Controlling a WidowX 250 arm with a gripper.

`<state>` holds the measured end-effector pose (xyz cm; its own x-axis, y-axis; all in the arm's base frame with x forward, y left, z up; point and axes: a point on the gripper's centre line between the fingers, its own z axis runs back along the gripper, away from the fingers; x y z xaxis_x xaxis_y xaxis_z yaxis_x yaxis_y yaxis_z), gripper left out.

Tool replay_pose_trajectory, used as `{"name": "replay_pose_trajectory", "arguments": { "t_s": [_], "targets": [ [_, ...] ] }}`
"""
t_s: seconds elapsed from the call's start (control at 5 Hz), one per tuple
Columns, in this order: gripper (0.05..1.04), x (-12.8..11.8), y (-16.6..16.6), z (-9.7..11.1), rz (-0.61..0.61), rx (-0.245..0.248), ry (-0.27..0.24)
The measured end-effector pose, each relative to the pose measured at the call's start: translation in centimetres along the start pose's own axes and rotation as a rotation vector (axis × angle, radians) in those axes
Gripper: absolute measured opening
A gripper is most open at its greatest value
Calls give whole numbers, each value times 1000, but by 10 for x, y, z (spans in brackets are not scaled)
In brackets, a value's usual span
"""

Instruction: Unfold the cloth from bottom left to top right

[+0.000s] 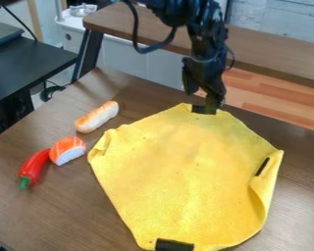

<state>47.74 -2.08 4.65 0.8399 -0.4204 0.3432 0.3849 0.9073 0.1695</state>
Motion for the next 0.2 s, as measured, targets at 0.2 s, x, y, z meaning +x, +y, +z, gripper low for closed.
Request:
{"name": "replay_pose_trajectory", "arguments": {
  "t_s": [0.2],
  "targets": [
    [1001, -11, -24, 44, 62, -131, -15]
  ]
}}
